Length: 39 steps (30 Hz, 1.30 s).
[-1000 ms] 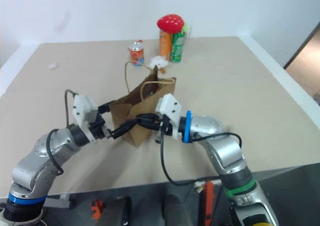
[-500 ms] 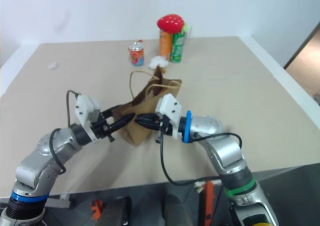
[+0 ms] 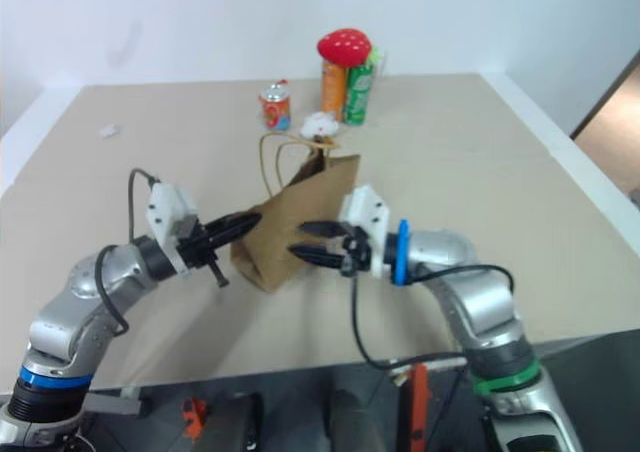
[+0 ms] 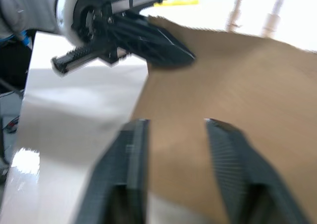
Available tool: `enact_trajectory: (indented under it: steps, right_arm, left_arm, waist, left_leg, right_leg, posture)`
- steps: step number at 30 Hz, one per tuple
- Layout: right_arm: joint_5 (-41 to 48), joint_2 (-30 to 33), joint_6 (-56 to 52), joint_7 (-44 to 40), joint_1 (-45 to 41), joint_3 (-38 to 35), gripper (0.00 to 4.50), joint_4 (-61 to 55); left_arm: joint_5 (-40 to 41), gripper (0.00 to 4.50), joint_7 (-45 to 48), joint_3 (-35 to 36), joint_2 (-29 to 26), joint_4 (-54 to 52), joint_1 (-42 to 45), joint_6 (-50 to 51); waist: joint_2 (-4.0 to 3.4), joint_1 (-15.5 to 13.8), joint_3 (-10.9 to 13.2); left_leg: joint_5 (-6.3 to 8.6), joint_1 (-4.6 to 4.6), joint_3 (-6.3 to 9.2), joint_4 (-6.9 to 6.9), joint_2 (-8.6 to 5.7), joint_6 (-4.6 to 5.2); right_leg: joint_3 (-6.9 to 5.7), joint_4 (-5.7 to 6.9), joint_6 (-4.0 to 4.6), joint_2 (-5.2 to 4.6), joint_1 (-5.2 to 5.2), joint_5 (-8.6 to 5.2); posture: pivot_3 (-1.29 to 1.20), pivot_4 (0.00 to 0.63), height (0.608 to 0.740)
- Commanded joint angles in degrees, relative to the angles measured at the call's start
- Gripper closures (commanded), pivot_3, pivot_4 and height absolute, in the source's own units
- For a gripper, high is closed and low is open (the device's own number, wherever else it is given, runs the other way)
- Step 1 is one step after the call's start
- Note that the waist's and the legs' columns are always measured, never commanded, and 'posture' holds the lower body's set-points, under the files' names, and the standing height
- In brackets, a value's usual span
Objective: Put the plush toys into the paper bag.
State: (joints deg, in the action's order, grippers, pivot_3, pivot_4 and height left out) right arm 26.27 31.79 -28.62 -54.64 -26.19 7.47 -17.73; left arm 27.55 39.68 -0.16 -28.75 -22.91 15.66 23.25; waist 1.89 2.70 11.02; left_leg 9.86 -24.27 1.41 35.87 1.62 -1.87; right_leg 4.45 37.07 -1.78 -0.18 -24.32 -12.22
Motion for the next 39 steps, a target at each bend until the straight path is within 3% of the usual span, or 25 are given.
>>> enact_trajectory:
  steps: [1,2,3,9,20,29,32,33,34,37,39]
  right_arm:
    - [6.21,9.63,0.53,-10.20,0.92,-10.67,1.03,2.60]
    - [6.75,11.50,0.66,-11.85,0.80,-12.32,0.13,4.33]
    - [7.00,12.80,0.89,-12.93,0.46,-13.49,0.06,5.99]
    - [9.37,18.14,-1.11,-16.21,-6.98,-18.48,0.06,15.79]
    - [7.76,21.80,0.20,-19.98,-12.18,-17.63,0.06,21.26]
    - [7.27,19.88,0.29,-19.75,-11.37,-16.02,0.06,19.74]
    - [7.59,19.24,0.06,-20.01,-11.56,-15.59,0.00,19.45]
    - [7.71,19.16,-0.07,-20.14,-11.55,-15.52,0.00,19.40]
    - [7.76,19.09,-0.05,-20.45,-11.49,-15.31,0.00,19.46]
    - [7.83,19.02,-0.17,-21.17,-11.55,-14.89,0.00,20.00]
    - [8.12,19.17,-0.97,-21.72,-11.94,-14.63,0.00,20.65]
  left_arm:
    - [1.02,4.50,7.31,2.84,-3.79,2.87,1.65,-4.33]
    - [1.69,4.50,9.23,3.39,-4.62,3.76,2.15,-4.95]
    - [2.16,4.50,10.73,3.82,-5.29,4.56,2.69,-5.41]
    - [6.06,4.50,20.35,4.90,-9.62,6.12,5.78,-5.80]
    - [11.66,4.50,31.09,1.76,-12.64,-2.48,4.71,-4.56]
    - [3.25,4.50,37.18,-0.78,-15.29,4.77,3.56,-12.00]
    - [2.91,3.80,37.48,0.30,-15.95,5.68,4.83,-12.49]
    - [3.17,3.28,37.45,0.64,-16.12,5.64,5.10,-12.16]
    - [4.70,3.07,36.77,1.58,-16.47,4.84,5.38,-10.40]
    - [13.11,1.88,32.61,5.30,-17.60,1.91,6.93,-1.03]
    - [19.28,1.42,29.65,7.65,-18.41,0.60,8.44,5.00]
  waist:
    - [0.00,-0.03,0.00]
    - [-0.01,0.00,0.01]
    - [-0.01,0.05,0.00]
    - [-0.01,0.07,0.02]
    - [-0.02,0.04,0.04]
    - [-0.06,0.10,0.06]
    - [-0.06,0.05,0.06]
    - [-0.06,0.05,0.06]
    - [-0.06,0.05,0.06]
    - [-0.07,0.05,0.06]
    - [-0.07,0.05,0.06]
  left_leg:
    - [0.00,0.00,0.00,0.00,0.00,0.00]
    - [0.00,0.02,0.00,-0.01,0.01,0.00]
    - [0.00,0.02,0.00,-0.01,0.01,0.00]
    - [0.00,0.05,-0.03,-0.01,0.05,0.01]
    - [0.05,0.02,-0.19,-0.12,0.04,0.01]
    - [0.05,0.06,-0.24,-0.06,0.05,0.01]
    - [0.05,0.05,-0.23,-0.06,0.06,0.01]
    - [0.05,0.04,-0.24,-0.05,0.05,0.01]
    - [0.05,0.04,-0.25,-0.05,0.04,0.01]
    - [0.05,0.03,-0.24,-0.05,0.05,0.01]
    - [0.05,0.02,-0.24,-0.05,0.06,0.01]
  right_leg:
    - [0.00,0.00,0.01,0.00,0.00,-0.01]
    - [0.00,0.00,0.01,0.02,-0.01,-0.01]
    - [0.00,0.00,0.01,0.02,-0.01,-0.01]
    - [-0.01,0.01,0.02,0.05,-0.01,0.00]
    - [0.11,-0.01,0.02,0.01,-0.09,-0.07]
    - [0.15,0.00,0.02,0.03,-0.11,-0.05]
    - [0.14,0.00,0.02,0.02,-0.10,-0.05]
    - [0.15,0.00,0.02,0.01,-0.10,-0.05]
    - [0.16,0.00,0.02,0.01,-0.10,-0.05]
    - [0.16,0.00,0.01,0.01,-0.10,-0.05]
    - [0.15,0.00,0.01,0.01,-0.10,-0.05]
  posture:
    - [0.00,0.150,0.740]
    - [0.00,0.150,0.740]
    - [0.00,0.150,0.740]
    - [0.00,0.150,0.740]
    - [0.00,0.150,0.740]
    - [0.00,0.150,0.740]
    - [0.00,0.150,0.740]
    - [0.00,0.150,0.740]
    - [0.00,0.150,0.740]
    - [0.00,0.150,0.740]
    - [0.00,0.150,0.740]
